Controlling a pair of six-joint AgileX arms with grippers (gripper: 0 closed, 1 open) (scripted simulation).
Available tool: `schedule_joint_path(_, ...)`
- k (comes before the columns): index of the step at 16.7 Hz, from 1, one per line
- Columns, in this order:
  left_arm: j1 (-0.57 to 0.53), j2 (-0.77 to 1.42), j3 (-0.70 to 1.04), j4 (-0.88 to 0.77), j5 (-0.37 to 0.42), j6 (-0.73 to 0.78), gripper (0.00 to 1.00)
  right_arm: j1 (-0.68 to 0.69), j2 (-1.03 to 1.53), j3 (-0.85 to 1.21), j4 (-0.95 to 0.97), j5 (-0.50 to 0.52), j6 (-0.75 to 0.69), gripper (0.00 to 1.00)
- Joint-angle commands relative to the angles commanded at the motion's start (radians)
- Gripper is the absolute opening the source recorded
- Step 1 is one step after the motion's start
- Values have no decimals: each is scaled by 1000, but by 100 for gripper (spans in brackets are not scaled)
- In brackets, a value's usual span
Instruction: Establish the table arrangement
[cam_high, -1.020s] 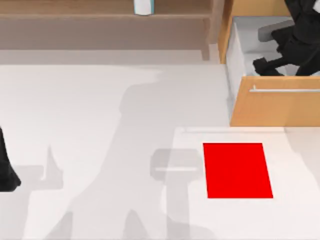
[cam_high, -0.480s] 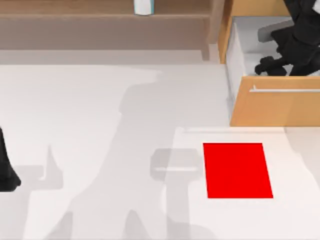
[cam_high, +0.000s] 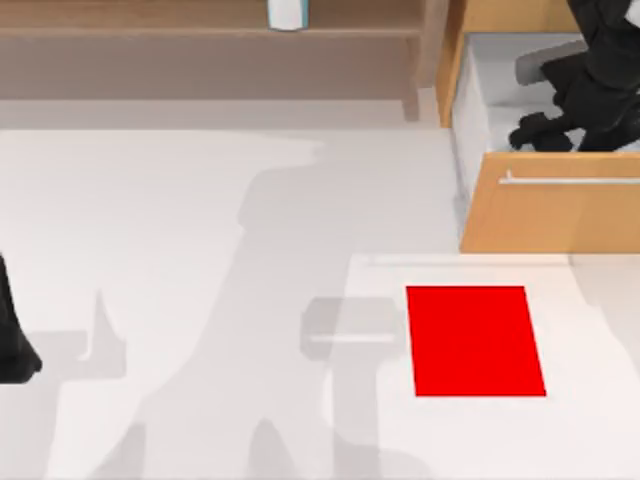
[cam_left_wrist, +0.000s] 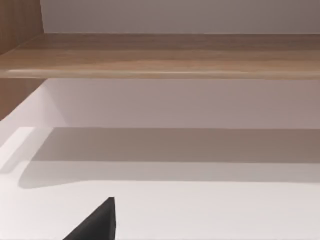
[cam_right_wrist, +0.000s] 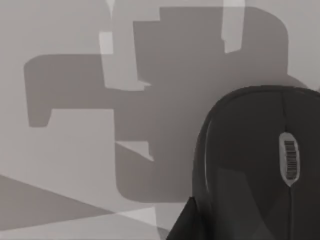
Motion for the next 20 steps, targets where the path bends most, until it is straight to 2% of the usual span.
schedule_joint_path(5, 0, 0, 0, 0, 0, 0, 100, 1, -47, 8, -10, 3, 8, 0)
schedule_joint_path(11, 0, 0, 0, 0, 0, 0, 100, 33, -238, -40, -15, 16, 83, 0)
schedule_joint_path(20, 0, 0, 0, 0, 0, 0, 100, 234, -533, -252, 50, 13, 319, 0)
